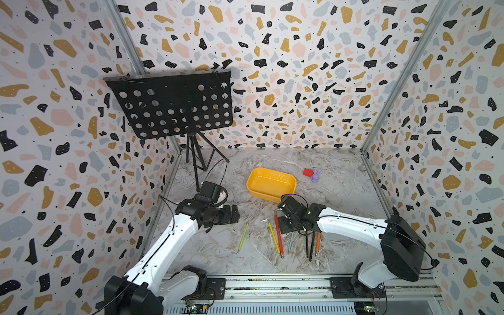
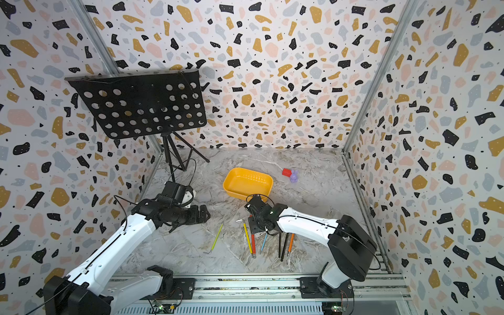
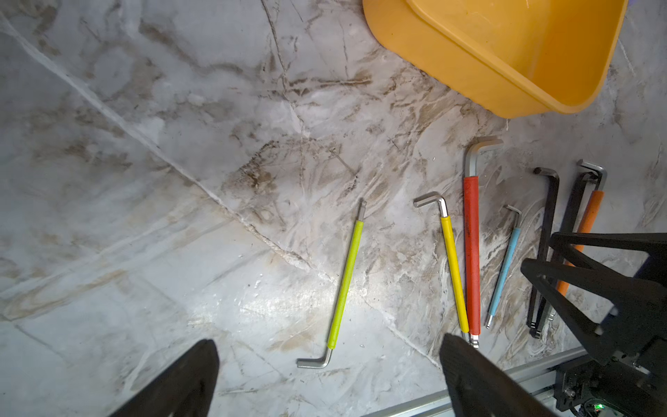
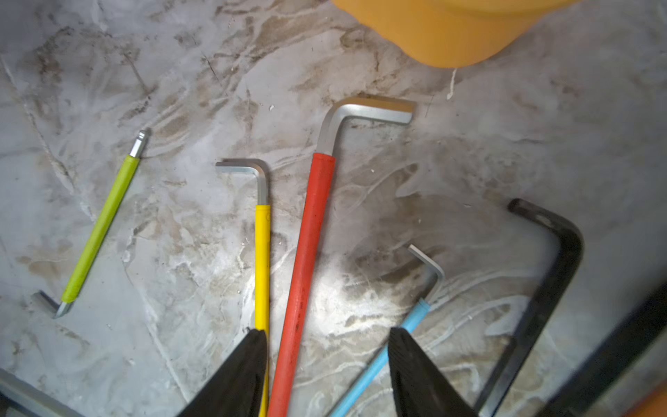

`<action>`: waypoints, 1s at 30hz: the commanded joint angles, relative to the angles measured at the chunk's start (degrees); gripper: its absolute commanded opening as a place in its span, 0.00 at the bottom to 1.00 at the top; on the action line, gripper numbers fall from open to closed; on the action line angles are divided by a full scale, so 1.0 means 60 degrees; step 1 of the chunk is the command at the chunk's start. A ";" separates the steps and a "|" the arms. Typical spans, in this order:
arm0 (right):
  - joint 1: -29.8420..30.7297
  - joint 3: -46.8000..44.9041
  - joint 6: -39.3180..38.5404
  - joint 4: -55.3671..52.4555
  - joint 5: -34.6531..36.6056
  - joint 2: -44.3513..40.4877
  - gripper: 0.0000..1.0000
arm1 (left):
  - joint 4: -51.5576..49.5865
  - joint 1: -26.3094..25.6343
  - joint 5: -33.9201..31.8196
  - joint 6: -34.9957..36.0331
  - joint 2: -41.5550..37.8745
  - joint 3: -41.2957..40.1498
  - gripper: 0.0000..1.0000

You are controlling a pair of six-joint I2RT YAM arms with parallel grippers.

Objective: Put the hex key on the desktop into the storage box
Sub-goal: Pick up the Allen key from the center of the board.

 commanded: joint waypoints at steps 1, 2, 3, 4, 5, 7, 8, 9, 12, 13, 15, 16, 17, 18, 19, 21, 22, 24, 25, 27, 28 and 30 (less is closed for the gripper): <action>0.0360 0.0625 0.0094 -0.0037 0.0276 0.0509 0.59 | 0.0091 -0.0025 -0.0308 0.0080 -0.0370 0.0145 1.00; 0.0453 0.0794 0.0109 -0.0171 0.0415 0.0725 0.59 | 0.0097 -0.0017 -0.0358 0.0077 -0.0445 0.0127 1.00; 0.0522 0.0909 0.0129 -0.0307 0.0531 0.0892 0.59 | 0.0091 -0.0024 -0.0410 0.0064 -0.0504 0.0126 1.00; 0.0583 0.1038 0.0159 -0.0417 0.0614 0.1070 0.59 | 0.0092 -0.0025 -0.0475 0.0039 -0.0576 0.0111 1.00; 0.0629 0.1093 0.0199 -0.0474 0.0703 0.1193 0.59 | 0.0092 -0.0025 -0.0514 0.0047 -0.0639 0.0106 1.00; 0.0661 0.1083 0.0312 -0.0480 0.0915 0.1279 0.57 | 0.0101 -0.0013 -0.0573 0.0018 -0.0733 0.0091 1.00; 0.0662 0.1020 0.0375 -0.0448 0.1023 0.1269 0.56 | 0.0096 -0.0018 -0.0602 0.0018 -0.0776 0.0081 1.00; 0.0661 0.0921 0.0420 -0.0390 0.1101 0.1239 0.56 | 0.0098 -0.0023 -0.0631 0.0020 -0.0800 0.0080 1.00; 0.0661 0.0678 0.0468 -0.0191 0.1179 0.1084 0.56 | 0.0100 -0.0025 -0.0672 0.0016 -0.0831 0.0070 1.00; 0.0662 0.0633 0.0468 -0.0166 0.1185 0.1067 0.56 | 0.0091 -0.0013 -0.0653 0.0018 -0.0840 0.0068 1.00; 0.0661 0.0616 0.0432 -0.0164 0.1143 0.1156 0.56 | 0.0102 -0.0025 -0.0648 0.0018 -0.0828 0.0070 1.00; 0.0673 0.0615 0.0412 -0.0128 0.1078 0.1228 0.56 | 0.0109 -0.0022 -0.0626 0.0017 -0.0826 0.0071 1.00; 0.0661 0.0616 0.0396 -0.0095 0.0994 0.1317 0.56 | 0.0106 -0.0022 -0.0611 0.0027 -0.0819 0.0066 1.00; 0.0661 0.0629 0.0403 -0.0065 0.0910 0.1407 0.55 | 0.0106 -0.0024 -0.0604 0.0032 -0.0823 0.0067 1.00; 0.0663 0.0637 0.0398 -0.0023 0.0832 0.1495 0.55 | 0.0105 -0.0017 -0.0596 0.0032 -0.0805 0.0075 1.00; 0.0662 0.0630 0.0425 0.0041 0.0750 0.1669 0.55 | 0.0117 -0.0013 -0.0589 0.0028 -0.0812 0.0066 1.00; 0.0661 0.0631 0.0447 0.0052 0.0742 0.1733 0.55 | 0.0113 -0.0023 -0.0589 0.0028 -0.0803 0.0073 1.00; 0.0661 0.0602 0.0440 0.0104 0.0774 0.1848 0.55 | 0.0123 -0.0017 -0.0589 0.0021 -0.0791 0.0070 1.00; 0.0661 0.0587 0.0439 0.0114 0.0775 0.1904 0.55 | 0.0120 -0.0013 -0.0589 0.0033 -0.0793 0.0066 1.00; 0.0661 0.0573 0.0437 0.0115 0.0776 0.2016 0.54 | 0.0120 -0.0015 -0.0589 0.0032 -0.0797 0.0059 1.00; 0.0661 0.0528 0.0418 0.0140 0.0761 0.2047 0.54 | 0.0127 -0.0021 -0.0589 0.0032 -0.0781 0.0052 1.00; 0.0679 0.0443 0.0419 0.0186 0.0821 0.2087 0.53 | 0.0149 -0.0024 -0.0589 0.0032 -0.0752 0.0052 1.00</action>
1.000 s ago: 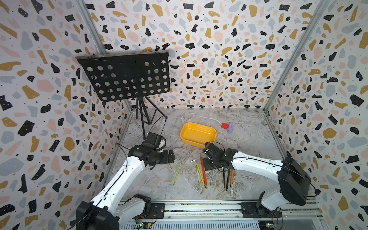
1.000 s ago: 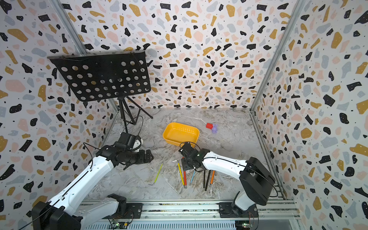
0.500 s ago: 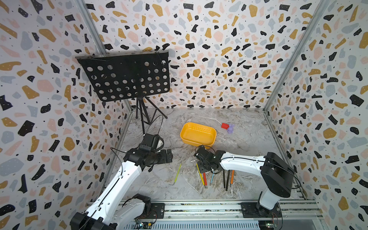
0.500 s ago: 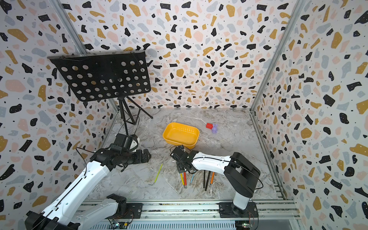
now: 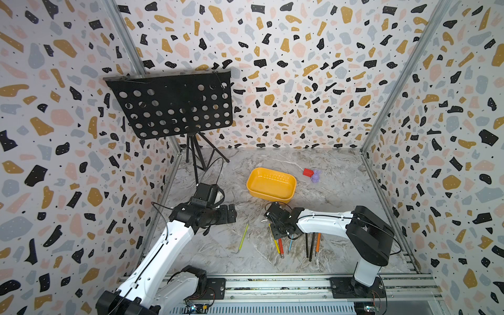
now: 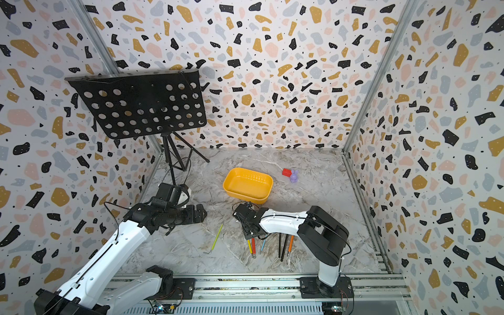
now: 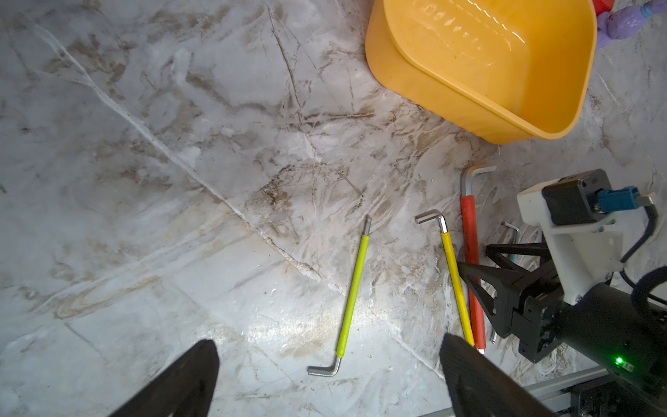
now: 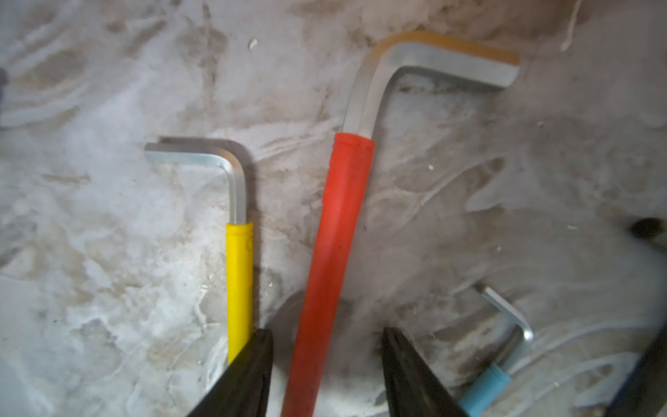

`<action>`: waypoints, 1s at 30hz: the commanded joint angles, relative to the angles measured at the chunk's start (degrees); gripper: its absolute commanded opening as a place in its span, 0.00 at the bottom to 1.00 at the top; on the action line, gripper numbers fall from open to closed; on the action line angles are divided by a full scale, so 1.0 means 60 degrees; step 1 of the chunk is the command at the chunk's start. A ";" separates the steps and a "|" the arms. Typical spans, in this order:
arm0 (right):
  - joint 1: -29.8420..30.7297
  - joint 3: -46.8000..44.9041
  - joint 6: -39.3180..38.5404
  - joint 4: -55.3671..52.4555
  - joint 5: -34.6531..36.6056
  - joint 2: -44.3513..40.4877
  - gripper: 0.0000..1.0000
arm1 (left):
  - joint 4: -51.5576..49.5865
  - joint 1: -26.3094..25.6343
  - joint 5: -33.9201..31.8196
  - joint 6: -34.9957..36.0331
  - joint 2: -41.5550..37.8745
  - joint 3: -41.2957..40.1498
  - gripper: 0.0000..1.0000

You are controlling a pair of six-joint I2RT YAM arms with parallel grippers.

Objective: Put the hex key on the desktop into the storage box
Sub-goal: Pick up the Allen key from the center of the board.

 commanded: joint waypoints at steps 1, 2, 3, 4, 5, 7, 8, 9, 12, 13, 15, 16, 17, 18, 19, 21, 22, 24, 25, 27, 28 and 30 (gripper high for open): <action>0.0015 -0.0224 0.0125 -0.0029 0.0095 -0.0014 0.51 | 0.0149 -0.0024 -0.0064 0.0021 -0.0013 0.0051 1.00; 0.0010 -0.0289 0.0138 -0.0013 0.0153 -0.0012 0.50 | 0.0144 -0.0025 -0.0051 0.0027 -0.0007 0.0055 1.00; 0.0020 -0.0325 0.0149 -0.0006 0.0203 0.0000 0.49 | 0.0135 -0.0025 -0.0029 0.0021 0.0016 0.0071 1.00; 0.0021 -0.0414 0.0184 0.0009 0.0236 -0.0022 0.49 | 0.0137 -0.0012 -0.0007 0.0053 0.0016 0.0066 1.00; 0.0046 -0.0480 0.0254 0.0072 0.0192 -0.0021 0.48 | 0.0146 -0.0023 0.0001 0.0037 0.0028 0.0069 1.00; 0.0071 -0.0633 0.0348 0.0355 -0.0034 -0.0012 0.46 | 0.0148 -0.0020 -0.0006 0.0041 0.0018 0.0069 1.00; 0.0118 -0.0669 0.0398 0.0439 -0.0076 0.0000 0.45 | 0.0149 -0.0012 -0.0009 0.0036 0.0017 0.0066 1.00; 0.0172 -0.0670 0.0442 0.0434 -0.0050 0.0026 0.45 | 0.0136 -0.0019 -0.0020 0.0033 0.0017 0.0067 1.00; 0.0308 -0.0670 0.0588 0.0467 0.0048 0.0157 0.40 | 0.0131 -0.0023 -0.0021 0.0041 0.0004 0.0060 1.00; 0.0349 -0.0670 0.0643 0.0483 0.0039 0.0189 0.35 | 0.0138 -0.0024 -0.0021 0.0029 0.0001 0.0057 1.00; 0.0397 -0.0698 0.0707 0.0529 0.0003 0.0198 0.28 | 0.0160 -0.0023 -0.0007 0.0042 0.0005 0.0055 1.00; 0.0401 -0.0713 0.0729 0.0544 -0.0001 0.0178 0.24 | 0.0150 -0.0022 -0.0006 0.0056 0.0000 0.0052 1.00; 0.0397 -0.0737 0.0740 0.0540 0.0003 0.0141 0.19 | 0.0150 -0.0023 -0.0004 0.0058 0.0001 0.0052 1.00; 0.0394 -0.0743 0.0741 0.0543 0.0034 0.0100 0.16 | 0.0149 -0.0025 -0.0006 0.0068 0.0001 0.0053 1.00; 0.0394 -0.0757 0.0741 0.0537 0.0067 0.0041 0.13 | 0.0157 -0.0025 -0.0006 0.0066 0.0001 0.0051 1.00; 0.0400 -0.0758 0.0728 0.0431 0.0126 -0.0120 0.08 | 0.0163 -0.0023 -0.0006 0.0087 -0.0013 0.0053 1.00; 0.0397 -0.0769 0.0711 0.0352 0.0185 -0.0254 0.07 | 0.0151 -0.0024 -0.0019 0.0087 -0.0020 0.0051 1.00; 0.0393 -0.0758 0.0662 0.0185 0.0327 -0.0544 0.03 | 0.0154 -0.0014 -0.0049 0.0087 -0.0057 0.0051 1.00; 0.0399 -0.0758 0.0628 0.0074 0.0413 -0.0738 0.01 | 0.0163 -0.0019 -0.0089 0.0087 -0.0077 0.0063 1.00; 0.0388 -0.0758 0.0531 -0.0126 0.0577 -0.1159 0.00 | 0.0153 -0.0024 -0.0168 0.0088 -0.0152 0.0051 1.00; 0.0389 -0.0754 0.0493 -0.0241 0.0705 -0.1402 0.00 | 0.0150 -0.0025 -0.0235 0.0087 -0.0198 0.0053 1.00; 0.0393 -0.0668 0.0390 -0.0475 0.0890 -0.1883 0.00 | 0.0160 -0.0016 -0.0380 0.0086 -0.0285 0.0036 1.00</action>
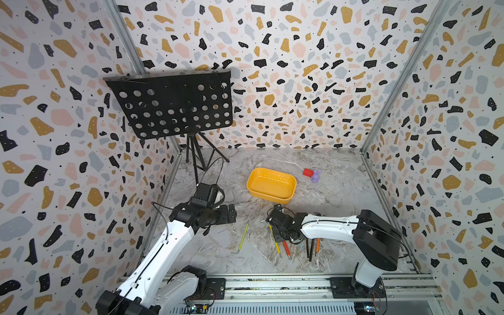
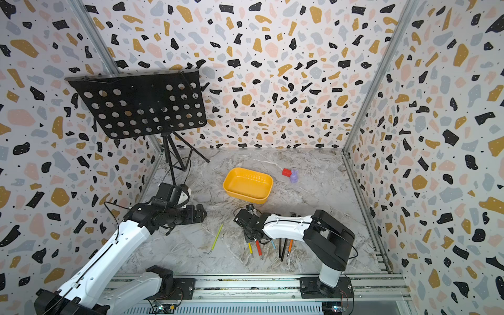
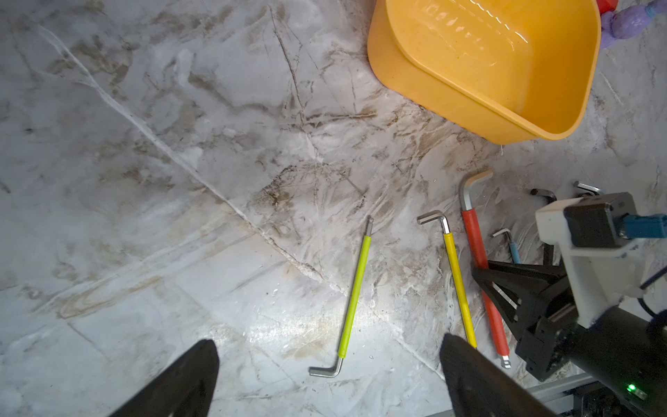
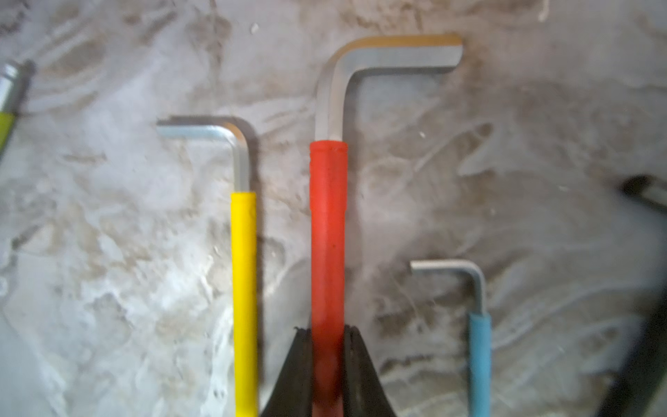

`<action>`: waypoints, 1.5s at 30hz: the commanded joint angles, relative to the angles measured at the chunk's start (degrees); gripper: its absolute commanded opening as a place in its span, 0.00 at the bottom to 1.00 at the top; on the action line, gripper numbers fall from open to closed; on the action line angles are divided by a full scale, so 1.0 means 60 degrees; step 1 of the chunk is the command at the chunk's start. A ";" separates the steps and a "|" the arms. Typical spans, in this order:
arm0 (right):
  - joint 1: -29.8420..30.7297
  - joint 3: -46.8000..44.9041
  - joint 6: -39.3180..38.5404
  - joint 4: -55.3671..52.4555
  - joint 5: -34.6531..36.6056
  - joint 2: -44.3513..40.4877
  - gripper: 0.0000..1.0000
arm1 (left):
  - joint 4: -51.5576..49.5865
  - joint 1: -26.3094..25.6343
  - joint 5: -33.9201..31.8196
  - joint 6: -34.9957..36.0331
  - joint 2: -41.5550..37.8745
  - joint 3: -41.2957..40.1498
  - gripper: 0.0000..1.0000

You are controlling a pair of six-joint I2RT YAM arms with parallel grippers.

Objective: Put the hex key on the desktop into the storage box
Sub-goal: Pick up the Allen key from the center of the board, then place the Allen key in the storage box.

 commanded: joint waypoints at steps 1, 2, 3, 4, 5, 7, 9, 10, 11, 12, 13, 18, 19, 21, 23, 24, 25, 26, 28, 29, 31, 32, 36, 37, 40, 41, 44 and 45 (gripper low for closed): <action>0.0042 0.0229 -0.0233 -0.0814 0.0560 -0.1264 0.00 | 0.0151 -0.0018 -0.0330 0.0075 -0.0300 0.0051 1.00; 0.0050 0.0313 -0.0301 -0.0933 0.0620 -0.1557 0.00 | 0.0163 -0.0011 -0.0381 0.0058 -0.0353 0.0040 1.00; 0.0050 0.0377 -0.0371 -0.1009 0.0662 -0.1821 0.00 | 0.0164 -0.0011 -0.0415 0.0071 -0.0386 0.0033 1.00; 0.0047 0.0425 -0.0462 -0.1057 0.0696 -0.2145 0.00 | 0.0150 -0.0011 -0.0442 0.0057 -0.0453 0.0027 1.00; 0.0041 0.0466 -0.0539 -0.1115 0.0753 -0.2442 0.00 | 0.0157 -0.0021 -0.0461 0.0059 -0.0517 0.0033 1.00; 0.0046 0.0527 -0.0644 -0.1254 0.0873 -0.2974 0.00 | 0.0162 -0.0008 -0.0529 0.0057 -0.0651 0.0016 1.00; 0.0050 0.0591 -0.0858 -0.1398 0.0899 -0.3417 0.00 | 0.0154 -0.0003 -0.0674 0.0070 -0.0744 0.0013 1.00; 0.0044 0.0646 -0.1000 -0.1517 0.0940 -0.3614 0.00 | 0.0150 -0.0011 -0.0753 0.0069 -0.0788 -0.0003 1.00; 0.0044 0.0705 -0.1139 -0.1589 0.0985 -0.3760 0.00 | 0.0163 -0.0006 -0.0812 0.0071 -0.0805 -0.0004 1.00; 0.0040 0.0800 -0.1337 -0.1758 0.1056 -0.3920 0.00 | 0.0150 -0.0012 -0.0851 0.0086 -0.0834 -0.0016 1.00; 0.0051 0.0895 -0.1513 -0.1925 0.1148 -0.4035 0.00 | 0.0157 -0.0006 -0.0927 0.0091 -0.0841 -0.0006 1.00; 0.0042 0.1764 -0.2589 -0.2911 0.1349 -0.4096 0.00 | 0.0150 -0.0013 -0.1116 0.0088 -0.0687 -0.0019 1.00; 0.0043 0.1862 -0.2845 -0.2992 0.1362 -0.4072 0.00 | 0.0160 -0.0013 -0.1066 0.0096 -0.0627 -0.0002 1.00; 0.0043 0.1927 -0.3244 -0.3001 0.1341 -0.4039 0.00 | 0.0159 -0.0023 -0.0944 0.0124 -0.0569 0.0012 1.00; 0.0037 0.2051 -0.3730 -0.2998 0.1170 -0.3876 0.00 | 0.0155 -0.0020 -0.0827 0.0135 -0.0595 0.0013 1.00; 0.0012 0.2158 -0.3968 -0.3000 0.1081 -0.3738 0.00 | 0.0150 -0.0005 -0.0806 0.0115 -0.0636 -0.0003 1.00; -0.0081 0.2275 -0.4140 -0.3000 0.1018 -0.3589 0.00 | 0.0159 -0.0015 -0.0800 0.0131 -0.0667 -0.0001 1.00; -0.0175 0.2401 -0.4312 -0.3000 0.0856 -0.3430 0.00 | 0.0153 -0.0018 -0.0776 0.0128 -0.0709 -0.0004 1.00; -0.0529 0.2704 -0.4606 -0.2928 0.0322 -0.3087 0.00 | 0.0175 -0.0024 -0.0736 0.0109 -0.0779 -0.0007 1.00; -0.0701 0.2880 -0.4758 -0.2839 -0.0022 -0.2922 0.00 | 0.0205 -0.0014 -0.0728 0.0113 -0.0806 -0.0040 1.00; -0.0907 0.3236 -0.5169 -0.2674 -0.0478 -0.2645 0.00 | 0.0227 -0.0012 -0.0696 0.0088 -0.0807 -0.0039 1.00; -0.0969 0.3470 -0.5347 -0.2676 -0.0455 -0.2481 0.00 | 0.0228 -0.0011 -0.0656 0.0084 -0.0786 -0.0046 1.00; -0.1621 0.4170 -0.5858 -0.2632 -0.1153 -0.1764 0.00 | 0.0235 -0.0007 -0.0507 0.0084 -0.0834 -0.0038 1.00; -0.1809 0.4285 -0.5995 -0.2586 -0.1366 -0.1601 0.00 | 0.0238 -0.0023 -0.0528 0.0098 -0.0846 -0.0048 1.00; -0.2384 0.4798 -0.6390 -0.2479 -0.1723 -0.1002 0.00 | 0.0291 -0.0021 -0.0459 0.0082 -0.0876 -0.0075 1.00; -0.2560 0.5013 -0.6538 -0.2454 -0.1826 -0.0754 0.00 | 0.0322 -0.0024 -0.0400 0.0067 -0.0882 -0.0091 1.00; -0.2907 0.5665 -0.7030 -0.2414 -0.2001 -0.0002 0.00 | 0.0338 -0.0012 -0.0194 0.0083 -0.0816 -0.0077 1.00; -0.2995 0.5897 -0.7211 -0.2397 -0.2052 0.0277 0.00 | 0.0340 -0.0010 -0.0139 0.0084 -0.0831 -0.0071 1.00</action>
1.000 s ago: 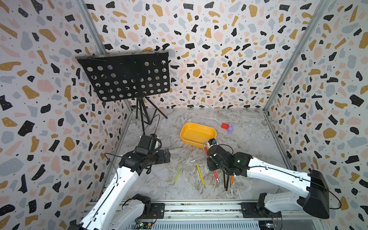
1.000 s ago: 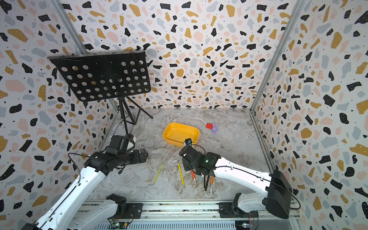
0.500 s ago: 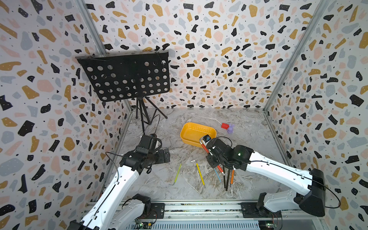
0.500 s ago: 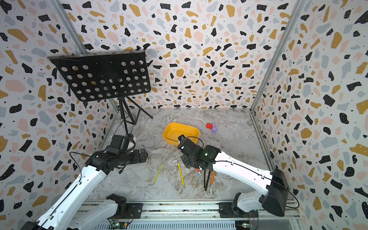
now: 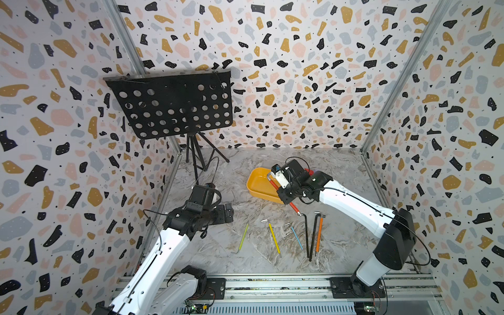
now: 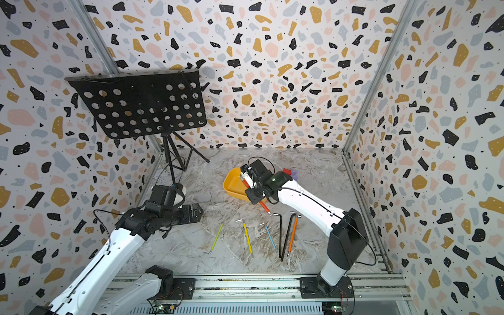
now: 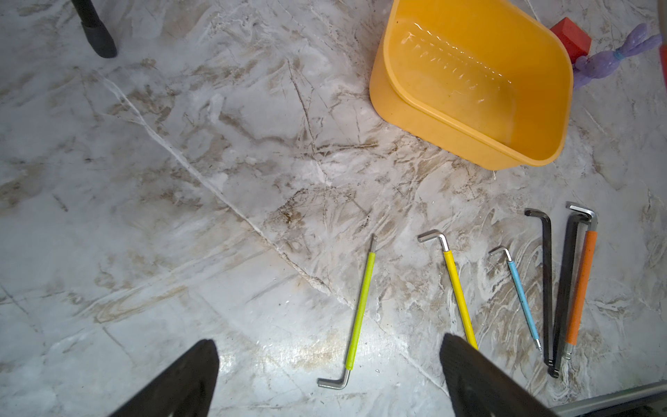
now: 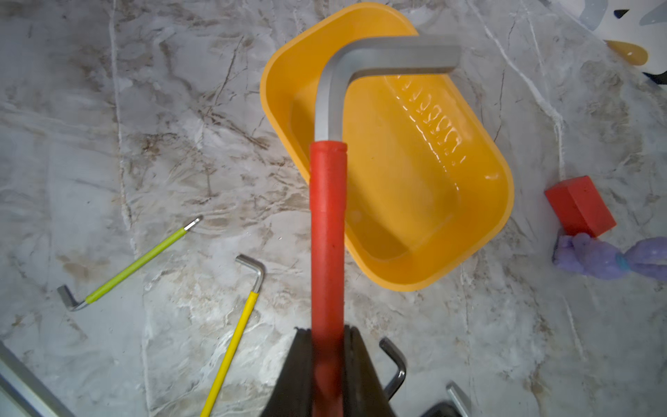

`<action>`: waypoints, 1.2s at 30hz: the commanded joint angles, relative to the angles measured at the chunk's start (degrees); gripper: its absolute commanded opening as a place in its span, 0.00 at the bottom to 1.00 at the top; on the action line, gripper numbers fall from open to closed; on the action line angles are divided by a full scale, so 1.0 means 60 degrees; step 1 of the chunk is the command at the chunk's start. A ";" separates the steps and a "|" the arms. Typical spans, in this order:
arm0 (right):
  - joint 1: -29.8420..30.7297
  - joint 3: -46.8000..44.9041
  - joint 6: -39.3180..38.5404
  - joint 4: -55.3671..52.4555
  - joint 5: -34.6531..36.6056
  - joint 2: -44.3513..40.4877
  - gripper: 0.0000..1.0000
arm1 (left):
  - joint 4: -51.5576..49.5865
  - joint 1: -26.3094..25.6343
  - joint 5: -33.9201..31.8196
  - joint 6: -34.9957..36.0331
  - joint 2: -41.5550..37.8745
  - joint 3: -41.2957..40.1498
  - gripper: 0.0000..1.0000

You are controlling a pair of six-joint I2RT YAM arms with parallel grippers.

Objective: Put the hex key on the desktop into the storage box
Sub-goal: Place the Allen key in the storage box.

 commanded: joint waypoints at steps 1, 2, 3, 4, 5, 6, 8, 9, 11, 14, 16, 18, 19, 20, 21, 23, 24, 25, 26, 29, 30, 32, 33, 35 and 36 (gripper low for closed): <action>-0.0248 0.0910 -0.0919 0.0300 -0.0433 0.0538 0.00 | 0.0262 -0.0006 0.0290 0.0076 -0.0098 -0.0054 1.00; -0.0335 0.1169 -0.1115 0.0300 -0.0501 0.0839 0.00 | 0.0277 -0.0020 0.0316 0.0064 -0.0131 -0.0069 1.00; -0.0421 0.1416 -0.1288 0.0303 -0.0558 0.1149 0.00 | 0.0327 -0.0026 0.0346 0.0034 -0.0150 -0.0108 1.00; -0.0480 0.1689 -0.1498 0.0293 -0.0609 0.1405 0.00 | 0.0382 -0.0012 0.0434 0.0004 -0.0151 -0.0159 1.00; -0.0557 0.1968 -0.1715 0.0292 -0.0668 0.1766 0.00 | 0.0474 -0.0015 0.0614 -0.0010 -0.0121 -0.0197 1.00; -0.0628 0.2240 -0.1884 0.0330 -0.0715 0.2106 0.00 | 0.0535 -0.0005 0.0829 -0.0008 -0.0060 -0.0230 1.00; -0.0748 0.2807 -0.2188 0.0308 -0.0900 0.2733 0.00 | 0.0532 -0.0016 0.1109 0.0046 0.0087 -0.0181 1.00; -0.0784 0.3150 -0.2362 0.0282 -0.0987 0.3016 0.00 | 0.0541 -0.0020 0.1139 0.0058 0.0143 -0.0187 1.00; -0.0802 0.3683 -0.2690 0.0250 -0.1000 0.3553 0.00 | 0.0539 -0.0016 0.1091 0.0062 0.0204 -0.0187 1.00; -0.0802 0.4410 -0.3116 0.0244 -0.0852 0.4181 0.00 | 0.0528 -0.0016 0.1064 0.0054 0.0193 -0.0187 1.00; -0.0811 0.4815 -0.3297 0.0257 -0.0791 0.4550 0.00 | 0.0537 -0.0012 0.1052 0.0066 0.0143 -0.0197 1.00; -0.0830 0.5217 -0.3406 0.0240 -0.0876 0.4923 0.00 | 0.0540 -0.0007 0.1014 0.0054 0.0104 -0.0194 1.00; -0.0824 0.5372 -0.3471 0.0243 -0.0961 0.5072 0.00 | 0.0536 -0.0019 0.1006 0.0064 0.0075 -0.0202 1.00; -0.0831 0.5508 -0.3537 0.0234 -0.1007 0.5218 0.00 | 0.0531 -0.0009 0.1006 0.0061 0.0077 -0.0193 1.00; -0.0831 0.5601 -0.3582 0.0240 -0.0988 0.5355 0.00 | 0.0541 -0.0017 0.1013 0.0054 0.0076 -0.0191 1.00; -0.0846 0.5634 -0.3644 0.0262 -0.0893 0.5527 0.00 | 0.0537 -0.0018 0.1006 0.0055 0.0078 -0.0194 1.00; -0.0846 0.5596 -0.3652 0.0277 -0.0802 0.5588 0.00 | 0.0535 -0.0009 0.1013 0.0062 0.0078 -0.0192 1.00; -0.0859 0.5521 -0.3611 0.0271 -0.0768 0.5617 0.00 | 0.0529 -0.0011 0.1031 0.0069 0.0076 -0.0198 1.00; -0.0882 0.5326 -0.3540 0.0339 -0.0828 0.5562 0.00 | 0.0534 -0.0021 0.1049 0.0062 0.0073 -0.0201 1.00; -0.0959 0.4075 -0.3360 0.1307 -0.0906 0.5107 0.00 | 0.0534 -0.0005 0.1079 0.0053 0.0020 -0.0201 1.00; -0.0963 0.3666 -0.3300 0.1632 -0.0824 0.4928 0.00 | 0.0535 -0.0012 0.1093 0.0067 0.0012 -0.0189 1.00; -0.0970 0.3102 -0.3186 0.2036 -0.0834 0.4680 0.00 | 0.0534 -0.0024 0.1108 0.0064 -0.0004 -0.0200 1.00; -0.0978 0.2886 -0.3137 0.2161 -0.0896 0.4580 0.00 | 0.0547 -0.0018 0.1108 0.0069 0.0008 -0.0210 1.00; -0.0978 0.2707 -0.3078 0.2206 -0.1012 0.4506 0.00 | 0.0546 -0.0014 0.1151 0.0057 0.0045 -0.0213 1.00; -0.0978 0.2715 -0.3041 0.2157 -0.1025 0.4532 0.00 | 0.0551 -0.0003 0.1188 0.0063 0.0059 -0.0213 1.00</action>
